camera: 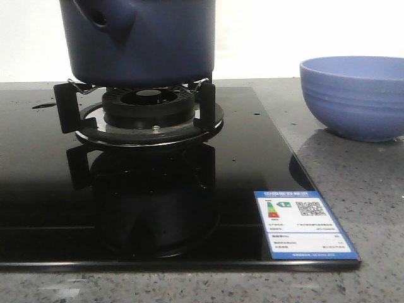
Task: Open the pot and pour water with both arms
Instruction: 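Close left gripper on the blue lid knob of the saucepan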
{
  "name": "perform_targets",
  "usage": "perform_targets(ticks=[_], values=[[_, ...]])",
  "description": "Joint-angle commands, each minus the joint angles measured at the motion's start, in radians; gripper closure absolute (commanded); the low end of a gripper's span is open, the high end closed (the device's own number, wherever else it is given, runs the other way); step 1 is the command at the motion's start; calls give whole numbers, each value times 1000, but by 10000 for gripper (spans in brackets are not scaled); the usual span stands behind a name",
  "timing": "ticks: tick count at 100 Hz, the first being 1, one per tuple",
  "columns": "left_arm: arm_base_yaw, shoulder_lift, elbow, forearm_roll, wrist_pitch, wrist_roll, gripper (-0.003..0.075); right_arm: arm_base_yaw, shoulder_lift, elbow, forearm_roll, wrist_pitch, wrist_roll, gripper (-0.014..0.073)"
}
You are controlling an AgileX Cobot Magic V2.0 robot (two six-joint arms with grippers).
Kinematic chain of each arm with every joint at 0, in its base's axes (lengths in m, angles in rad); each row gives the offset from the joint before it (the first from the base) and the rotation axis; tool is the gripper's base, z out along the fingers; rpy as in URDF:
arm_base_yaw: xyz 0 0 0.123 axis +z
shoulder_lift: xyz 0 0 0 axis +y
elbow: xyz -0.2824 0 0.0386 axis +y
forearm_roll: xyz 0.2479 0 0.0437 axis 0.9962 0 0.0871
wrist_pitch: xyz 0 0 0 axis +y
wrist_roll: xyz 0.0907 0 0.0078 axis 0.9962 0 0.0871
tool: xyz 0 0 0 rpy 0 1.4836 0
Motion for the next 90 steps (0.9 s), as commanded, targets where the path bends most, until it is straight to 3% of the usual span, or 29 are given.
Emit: perform_targets(ticks=[1, 18, 58, 68, 90], values=[[-51, 58, -36, -17, -169, 11, 300, 1, 12, -37, 22, -70, -14, 187], [-101, 187, -61, 8, -313, 14, 300, 1, 12, -37, 51, -82, -14, 187], [-101, 566, -341, 47, -374, 14, 262, 1, 12, -37, 57, -84, -16, 187], [-101, 633, -397, 47, -374, 14, 224, 1, 12, -37, 57, -84, -16, 187], [-101, 724, -461, 47, -376, 14, 225, 1, 12, -37, 57, -84, -16, 187]])
